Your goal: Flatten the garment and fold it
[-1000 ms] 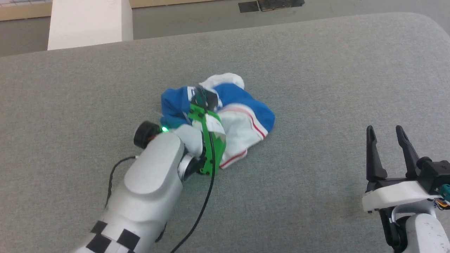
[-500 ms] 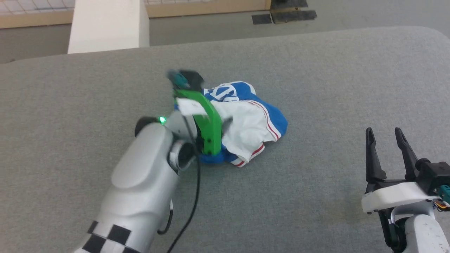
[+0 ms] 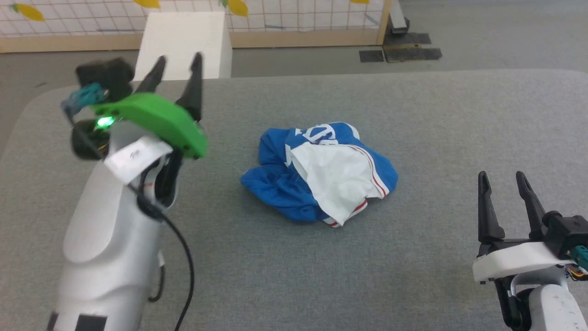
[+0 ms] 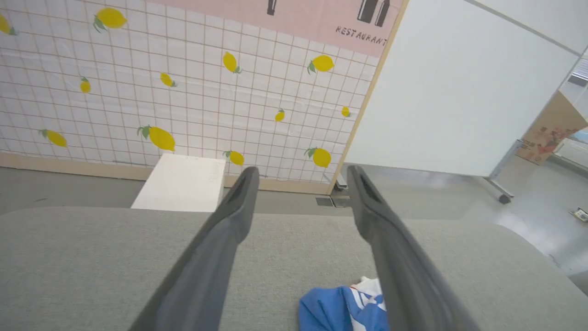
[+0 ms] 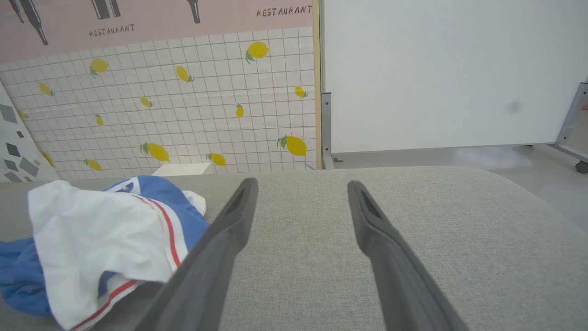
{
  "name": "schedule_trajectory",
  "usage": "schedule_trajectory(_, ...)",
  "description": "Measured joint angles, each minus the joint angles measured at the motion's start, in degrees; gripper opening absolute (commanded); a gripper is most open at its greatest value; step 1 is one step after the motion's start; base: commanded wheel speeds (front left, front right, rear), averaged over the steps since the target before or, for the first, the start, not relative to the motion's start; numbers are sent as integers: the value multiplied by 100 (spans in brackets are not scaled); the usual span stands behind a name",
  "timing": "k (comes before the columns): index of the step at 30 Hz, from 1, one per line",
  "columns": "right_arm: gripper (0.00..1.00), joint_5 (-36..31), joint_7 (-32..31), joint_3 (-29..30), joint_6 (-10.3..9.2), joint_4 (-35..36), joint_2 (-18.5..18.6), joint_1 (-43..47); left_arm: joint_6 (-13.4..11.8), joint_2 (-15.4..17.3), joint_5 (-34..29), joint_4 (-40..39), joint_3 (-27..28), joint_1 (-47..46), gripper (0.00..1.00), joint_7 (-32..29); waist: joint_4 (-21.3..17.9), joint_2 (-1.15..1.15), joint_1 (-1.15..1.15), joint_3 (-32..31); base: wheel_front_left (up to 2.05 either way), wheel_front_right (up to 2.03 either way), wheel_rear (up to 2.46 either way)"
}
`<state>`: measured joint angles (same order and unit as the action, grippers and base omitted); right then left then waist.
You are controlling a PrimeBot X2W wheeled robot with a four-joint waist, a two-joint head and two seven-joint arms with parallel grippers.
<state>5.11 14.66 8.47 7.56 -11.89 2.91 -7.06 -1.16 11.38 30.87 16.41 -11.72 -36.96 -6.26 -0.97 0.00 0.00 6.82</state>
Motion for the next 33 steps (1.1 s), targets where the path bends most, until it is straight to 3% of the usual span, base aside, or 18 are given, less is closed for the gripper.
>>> schedule_trajectory(4, 100, -2, 0, -3, 0, 2, 0, 42, -122, 366, -359, -223, 59, 550, 100, 525, 131, 0, 0, -107, 0, 0, 0)
schedule_trajectory(9, 100, -1, 0, -59, 0, 1, -2, 99, -252, 554, -506, -477, 181, 1224, 100, 1070, 247, 0, 0, -200, 0, 0, 0)
schedule_trajectory(15, 100, 5, 0, -164, 0, -16, -1, 133, -327, 563, -505, -782, 274, 2109, 100, 1585, 237, 0, 0, -257, 0, 0, 0)
schedule_trajectory(21, 100, 80, 0, -179, 0, -18, 0, 270, -326, 520, -396, -898, 280, 2815, 100, 1717, 165, 0, 0, -282, 0, 0, 0)
schedule_trajectory(33, 100, 159, 0, -252, 0, -81, 0, 403, -320, 421, -363, -907, 98, 3322, 100, 1750, 117, 0, 0, -278, 0, 0, 0)
